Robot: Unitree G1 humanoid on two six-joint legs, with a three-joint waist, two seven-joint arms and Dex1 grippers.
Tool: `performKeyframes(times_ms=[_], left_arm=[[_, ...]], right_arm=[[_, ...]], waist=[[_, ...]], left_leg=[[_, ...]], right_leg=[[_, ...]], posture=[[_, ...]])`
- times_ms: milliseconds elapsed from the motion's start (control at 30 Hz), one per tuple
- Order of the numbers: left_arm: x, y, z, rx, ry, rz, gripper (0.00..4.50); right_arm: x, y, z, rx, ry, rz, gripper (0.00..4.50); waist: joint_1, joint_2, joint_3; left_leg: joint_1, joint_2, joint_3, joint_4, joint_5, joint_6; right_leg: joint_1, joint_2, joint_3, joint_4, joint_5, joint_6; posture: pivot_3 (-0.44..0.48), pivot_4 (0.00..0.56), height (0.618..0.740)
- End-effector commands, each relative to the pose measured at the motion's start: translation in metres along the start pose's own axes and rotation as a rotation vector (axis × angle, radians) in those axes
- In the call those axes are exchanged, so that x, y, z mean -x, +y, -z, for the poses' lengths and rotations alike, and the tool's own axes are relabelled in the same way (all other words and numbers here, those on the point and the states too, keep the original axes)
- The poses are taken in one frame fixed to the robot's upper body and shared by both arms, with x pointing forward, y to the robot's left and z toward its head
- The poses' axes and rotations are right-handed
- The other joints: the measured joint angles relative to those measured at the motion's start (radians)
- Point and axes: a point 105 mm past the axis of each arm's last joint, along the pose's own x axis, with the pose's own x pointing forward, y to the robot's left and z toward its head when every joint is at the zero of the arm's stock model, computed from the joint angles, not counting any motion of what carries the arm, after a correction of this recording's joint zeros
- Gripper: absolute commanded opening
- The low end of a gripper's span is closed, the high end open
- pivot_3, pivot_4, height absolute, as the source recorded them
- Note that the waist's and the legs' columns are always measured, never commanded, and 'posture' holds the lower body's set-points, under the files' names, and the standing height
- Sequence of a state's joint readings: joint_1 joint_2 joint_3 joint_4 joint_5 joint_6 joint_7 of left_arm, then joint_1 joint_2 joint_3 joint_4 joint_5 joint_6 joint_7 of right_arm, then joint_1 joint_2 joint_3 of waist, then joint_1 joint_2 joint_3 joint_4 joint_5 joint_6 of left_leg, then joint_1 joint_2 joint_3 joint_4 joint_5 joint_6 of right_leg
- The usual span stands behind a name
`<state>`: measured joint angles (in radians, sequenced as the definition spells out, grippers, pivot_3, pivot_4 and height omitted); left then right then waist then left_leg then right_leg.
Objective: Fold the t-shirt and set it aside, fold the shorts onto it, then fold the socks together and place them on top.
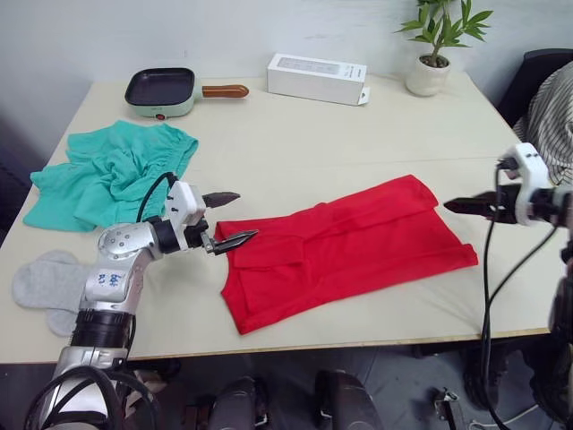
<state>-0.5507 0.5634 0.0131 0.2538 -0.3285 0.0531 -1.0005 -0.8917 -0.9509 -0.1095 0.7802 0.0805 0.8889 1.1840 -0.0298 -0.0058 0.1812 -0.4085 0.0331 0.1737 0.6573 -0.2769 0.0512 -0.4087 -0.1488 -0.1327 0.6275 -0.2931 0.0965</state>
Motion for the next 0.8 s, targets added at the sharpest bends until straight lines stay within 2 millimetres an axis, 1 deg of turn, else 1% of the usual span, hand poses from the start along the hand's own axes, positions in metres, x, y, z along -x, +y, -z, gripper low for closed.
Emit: performKeyframes(times_ms=[33,100,200,267,367,433,533,633,733,800], left_arm=[[-0.008,0.007,0.002,-0.022,0.02,0.027,4.5],[-0.017,0.012,0.012,-0.002,0.064,0.044,4.5],[-0.03,0.017,0.021,0.018,0.105,0.065,4.5],[-0.04,0.019,0.029,0.05,0.146,0.089,4.5],[-0.051,0.02,0.04,0.048,0.223,0.112,4.5],[-0.056,0.021,0.045,0.015,0.269,0.118,4.5],[-0.067,0.031,0.043,0.063,0.267,0.044,4.5],[-0.066,0.028,0.058,0.077,0.363,0.06,4.5],[-0.063,0.023,0.068,0.156,0.402,0.077,4.5],[-0.058,0.017,0.076,0.178,0.438,0.114,4.08]], right_arm=[[0.018,0.03,0.01,-0.103,-0.015,-0.06,4.47],[0.02,0.039,0.033,-0.143,0.011,-0.032,4.47],[0.018,0.054,0.06,-0.202,0.031,-0.016,4.47],[0.012,0.064,0.075,-0.246,0.035,-0.014,4.47],[0.001,0.073,0.09,-0.259,0.036,0.01,4.47],[-0.006,0.075,0.093,-0.274,0.014,0.024,4.47],[-0.017,0.082,0.097,-0.273,0.011,0.021,4.47],[-0.03,0.093,0.101,-0.257,0.032,-0.009,4.47],[-0.038,0.099,0.098,-0.245,0.026,-0.025,4.47],[-0.042,0.102,0.096,-0.24,0.017,-0.029,4.08]], waist=[[0.003,0.0,0.0],[0.005,0.0,0.0],[0.005,0.0,0.0],[0.006,0.0,0.0],[0.004,-0.001,-0.001],[0.0,-0.004,-0.002],[-0.002,-0.009,-0.004],[-0.007,-0.014,-0.005],[-0.016,-0.019,-0.008],[-0.022,-0.021,-0.009]], left_leg=[[-0.001,0.0,0.0,0.0,0.0,0.0],[-0.001,-0.001,0.0,0.001,0.0,0.0],[-0.001,-0.001,0.0,0.002,-0.001,0.001],[-0.001,-0.001,0.0,0.002,-0.001,0.002],[-0.002,-0.001,0.0,0.002,-0.002,0.002],[-0.002,-0.001,0.0,0.002,-0.002,0.001],[-0.002,0.0,0.001,0.002,-0.003,0.001],[-0.001,0.0,0.001,0.002,-0.003,0.002],[0.001,0.001,0.001,0.002,-0.003,0.002],[0.001,0.002,0.001,0.002,-0.004,0.001]], right_leg=[[0.0,0.0,0.0,0.0,0.0,0.0],[-0.001,0.0,0.0,0.0,0.0,0.0],[-0.001,0.0,-0.002,0.0,0.001,0.001],[-0.001,0.0,-0.002,0.0,0.002,0.001],[-0.001,0.0,-0.002,0.0,0.002,0.002],[-0.001,0.001,-0.003,-0.001,0.002,0.002],[-0.001,0.001,-0.003,-0.001,0.002,0.002],[-0.001,0.001,-0.003,-0.001,0.002,0.002],[0.0,0.001,-0.003,-0.001,0.002,0.002],[0.0,0.002,-0.003,-0.001,0.002,0.002]], posture=[[0.0,0.15,0.74],[0.0,0.15,0.74],[0.0,0.15,0.74],[0.0,0.15,0.74],[0.0,0.15,0.74],[0.0,0.15,0.74],[0.0,0.15,0.74],[0.0,0.15,0.74],[0.0,0.15,0.74],[0.0,0.15,0.74]])
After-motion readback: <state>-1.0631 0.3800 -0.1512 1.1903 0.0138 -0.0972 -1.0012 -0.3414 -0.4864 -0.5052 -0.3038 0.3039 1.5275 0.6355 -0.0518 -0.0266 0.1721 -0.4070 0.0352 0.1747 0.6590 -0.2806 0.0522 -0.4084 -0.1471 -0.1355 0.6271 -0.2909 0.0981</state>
